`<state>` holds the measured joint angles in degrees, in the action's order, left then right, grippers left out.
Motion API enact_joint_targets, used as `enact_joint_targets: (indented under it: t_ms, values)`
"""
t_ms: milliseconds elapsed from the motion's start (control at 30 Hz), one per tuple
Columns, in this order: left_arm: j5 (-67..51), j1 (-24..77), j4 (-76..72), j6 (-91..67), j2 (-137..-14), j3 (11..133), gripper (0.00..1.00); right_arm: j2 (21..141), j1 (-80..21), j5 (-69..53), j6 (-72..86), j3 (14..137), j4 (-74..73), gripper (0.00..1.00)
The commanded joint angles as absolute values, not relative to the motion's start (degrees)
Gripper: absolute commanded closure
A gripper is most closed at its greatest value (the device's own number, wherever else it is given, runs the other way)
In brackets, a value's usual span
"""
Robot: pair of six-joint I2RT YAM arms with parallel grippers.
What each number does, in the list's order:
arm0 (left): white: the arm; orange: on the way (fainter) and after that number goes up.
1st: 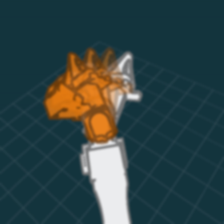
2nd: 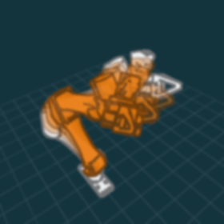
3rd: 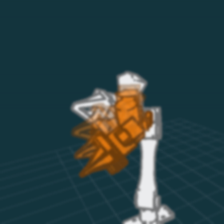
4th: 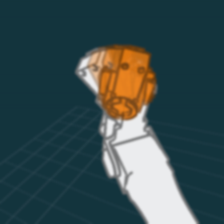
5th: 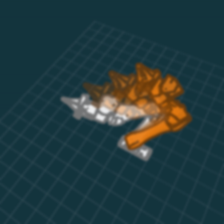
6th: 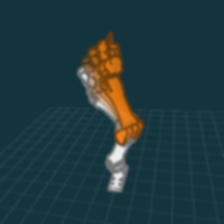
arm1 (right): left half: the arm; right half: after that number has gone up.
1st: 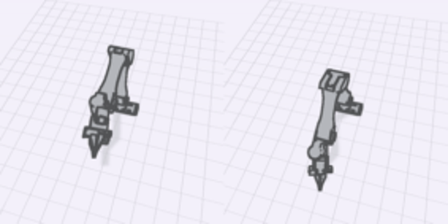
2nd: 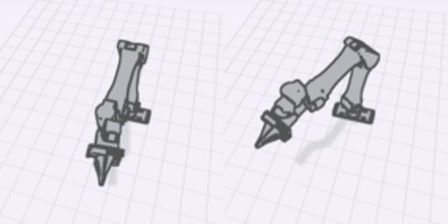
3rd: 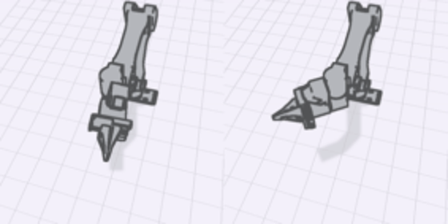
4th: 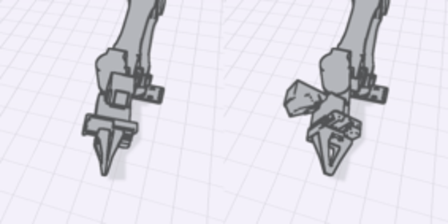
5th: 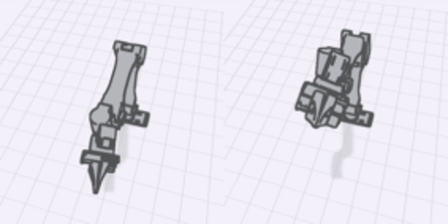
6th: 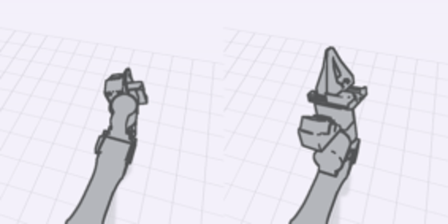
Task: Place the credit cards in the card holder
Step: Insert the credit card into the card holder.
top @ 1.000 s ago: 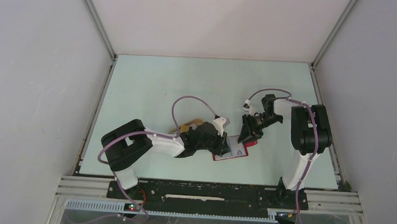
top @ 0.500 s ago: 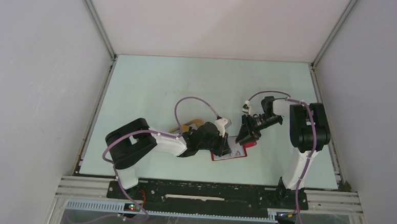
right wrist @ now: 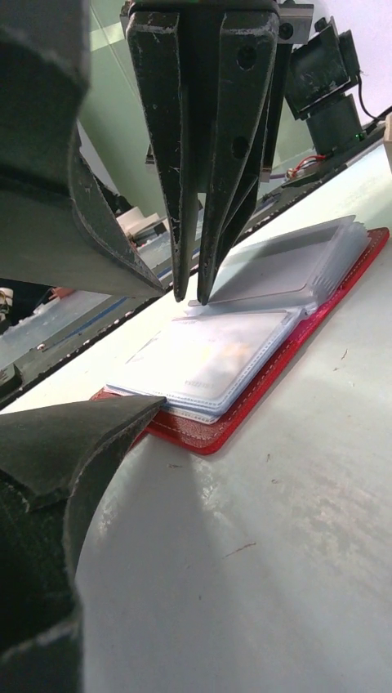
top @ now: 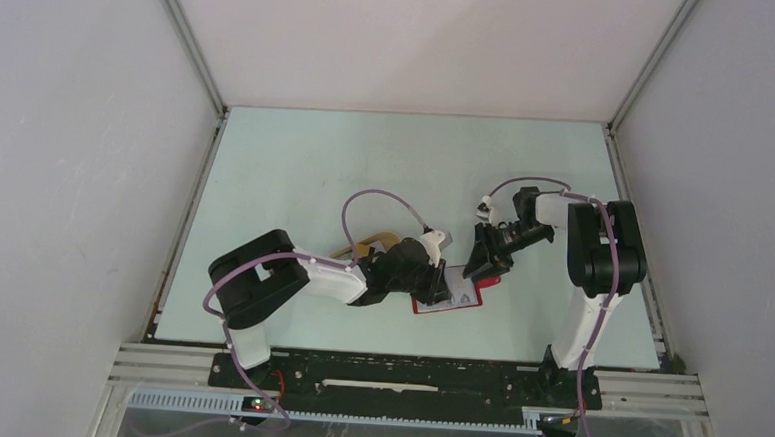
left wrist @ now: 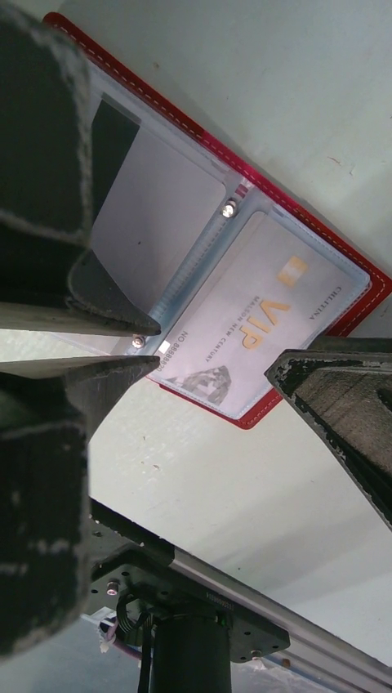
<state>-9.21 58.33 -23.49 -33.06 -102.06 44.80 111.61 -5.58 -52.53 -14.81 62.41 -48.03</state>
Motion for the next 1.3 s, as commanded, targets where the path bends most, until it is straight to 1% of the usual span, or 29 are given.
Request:
enact_joint_targets:
  t_ms: [0, 267, 600, 933, 1000, 1200, 1267]
  values:
    - [-8.6, 57.9, -22.6, -33.6, -102.6, 46.9, 0.81, 110.3, -5.5, -50.9, -13.7, 62.4, -46.9, 0.43]
    - [-9.4, 57.8, -22.9, -33.7, -103.3, 47.0, 0.82, 112.3, -6.6, -51.4, -13.9, 62.7, -47.7, 0.42]
    - [-9.9, 57.4, -23.2, -34.0, -104.1, 46.9, 0.84, 113.5, -8.0, -58.4, -16.1, 63.9, -50.4, 0.43]
    - [-10.0, 57.1, -24.6, -34.8, -103.7, 45.9, 0.84, 114.6, -7.1, -65.5, -18.1, 64.9, -53.0, 0.45]
    - [-9.9, 57.1, -25.5, -35.3, -103.1, 45.2, 0.82, 114.6, -7.1, -66.6, -18.4, 64.9, -53.3, 0.46]
    - [-9.9, 56.8, -29.0, -36.8, -99.0, 42.3, 0.66, 114.1, -7.0, -68.2, -18.8, 65.0, -53.7, 0.49]
    - [-9.9, 56.8, -29.6, -37.1, -97.6, 41.2, 0.62, 114.1, -7.0, -68.7, -19.0, 65.0, -53.7, 0.49]
